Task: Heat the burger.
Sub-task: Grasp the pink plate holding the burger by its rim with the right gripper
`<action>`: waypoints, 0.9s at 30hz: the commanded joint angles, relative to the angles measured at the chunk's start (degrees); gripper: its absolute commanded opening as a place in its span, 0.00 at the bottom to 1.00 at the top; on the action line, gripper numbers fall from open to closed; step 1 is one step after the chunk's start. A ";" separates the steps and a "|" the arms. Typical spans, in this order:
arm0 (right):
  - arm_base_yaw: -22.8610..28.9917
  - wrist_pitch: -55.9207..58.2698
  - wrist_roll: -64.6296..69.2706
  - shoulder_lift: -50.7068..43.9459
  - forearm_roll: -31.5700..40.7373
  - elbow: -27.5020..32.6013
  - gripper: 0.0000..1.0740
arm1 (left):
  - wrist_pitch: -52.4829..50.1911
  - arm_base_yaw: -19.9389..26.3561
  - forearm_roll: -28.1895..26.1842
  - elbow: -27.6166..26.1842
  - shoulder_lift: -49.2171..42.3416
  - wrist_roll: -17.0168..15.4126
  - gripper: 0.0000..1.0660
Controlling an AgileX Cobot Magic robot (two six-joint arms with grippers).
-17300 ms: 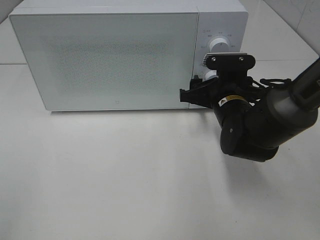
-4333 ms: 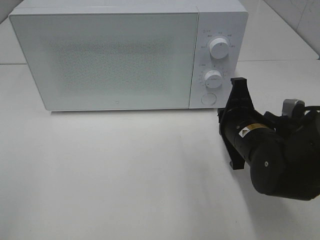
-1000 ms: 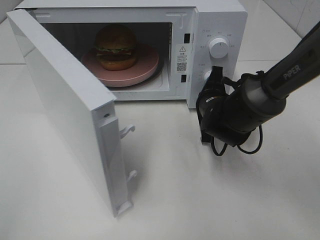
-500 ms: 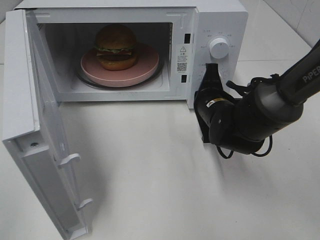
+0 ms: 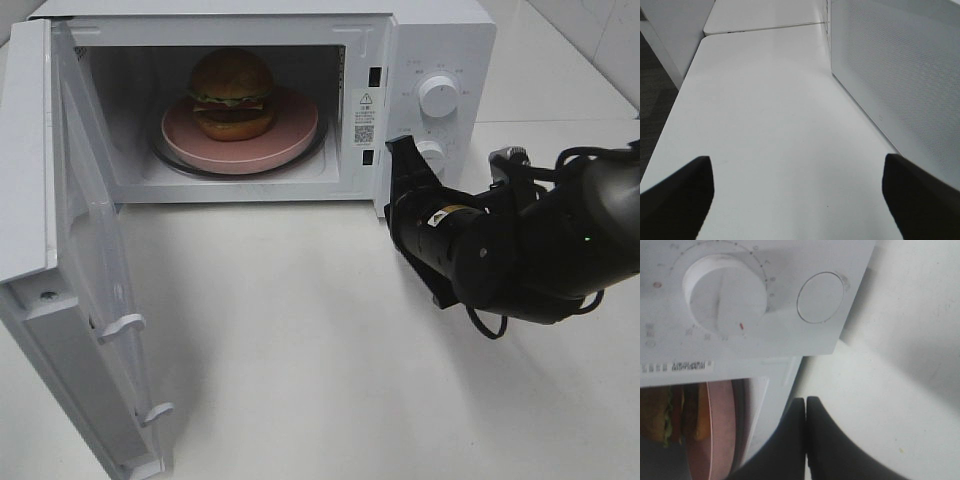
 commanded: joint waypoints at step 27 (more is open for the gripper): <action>-0.17 66.52 -51.85 -16.73 -32.66 -7.96 0.06 | -0.46 0.17 0.06 0.23 -1.20 -0.40 0.79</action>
